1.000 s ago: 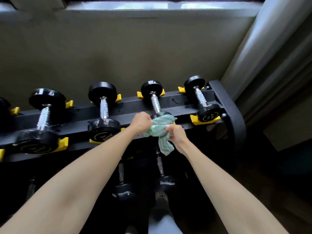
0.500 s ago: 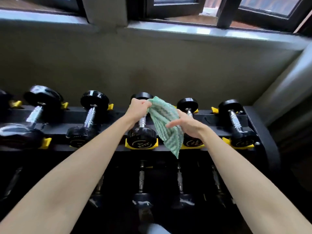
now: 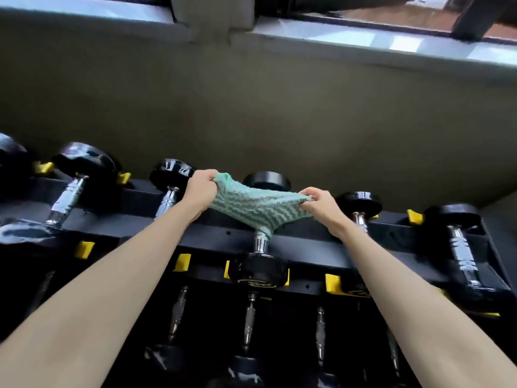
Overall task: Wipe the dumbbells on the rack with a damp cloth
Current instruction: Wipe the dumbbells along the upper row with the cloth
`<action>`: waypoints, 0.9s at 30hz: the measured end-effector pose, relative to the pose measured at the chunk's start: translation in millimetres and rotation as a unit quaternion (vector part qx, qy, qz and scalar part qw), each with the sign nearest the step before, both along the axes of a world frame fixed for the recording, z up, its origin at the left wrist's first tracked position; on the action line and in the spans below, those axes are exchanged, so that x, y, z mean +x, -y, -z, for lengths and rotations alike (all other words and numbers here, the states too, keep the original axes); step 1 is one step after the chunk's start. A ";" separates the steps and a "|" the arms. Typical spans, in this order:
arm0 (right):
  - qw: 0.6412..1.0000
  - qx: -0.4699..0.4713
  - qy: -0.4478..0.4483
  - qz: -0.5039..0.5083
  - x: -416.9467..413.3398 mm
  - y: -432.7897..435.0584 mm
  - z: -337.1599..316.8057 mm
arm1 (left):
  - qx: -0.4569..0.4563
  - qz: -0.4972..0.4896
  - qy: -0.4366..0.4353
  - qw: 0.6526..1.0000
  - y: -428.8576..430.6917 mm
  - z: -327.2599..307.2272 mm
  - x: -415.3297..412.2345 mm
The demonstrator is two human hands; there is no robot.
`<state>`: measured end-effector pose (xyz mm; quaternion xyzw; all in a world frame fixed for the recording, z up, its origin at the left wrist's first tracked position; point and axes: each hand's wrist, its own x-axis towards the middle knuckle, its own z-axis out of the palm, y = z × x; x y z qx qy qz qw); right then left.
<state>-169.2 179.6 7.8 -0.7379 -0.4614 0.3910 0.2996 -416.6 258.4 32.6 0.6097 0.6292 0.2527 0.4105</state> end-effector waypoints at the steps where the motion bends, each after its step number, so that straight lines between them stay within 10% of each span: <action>1: 1.000 0.008 0.001 0.017 1.1 -2.9 7.9 | -0.007 -0.020 0.000 1.000 -4.2 7.0 -3.1; 8: 0.933 -0.032 -0.309 0.178 -8.7 0.8 9.3 | -0.131 -0.036 0.095 0.986 -2.4 -0.2 2.8; 12: 0.904 -0.136 -0.400 0.070 -13.5 15.0 5.6 | -0.218 0.014 0.102 0.971 -1.6 0.5 5.9; 19: 0.924 -0.109 -0.312 0.190 -12.5 13.2 -4.7 | -0.190 -0.141 0.214 0.948 -7.4 3.1 8.5; 27: 0.989 -0.148 -0.013 -0.025 2.9 24.5 -44.6 | -0.066 0.199 0.011 0.978 -11.2 -23.6 -6.1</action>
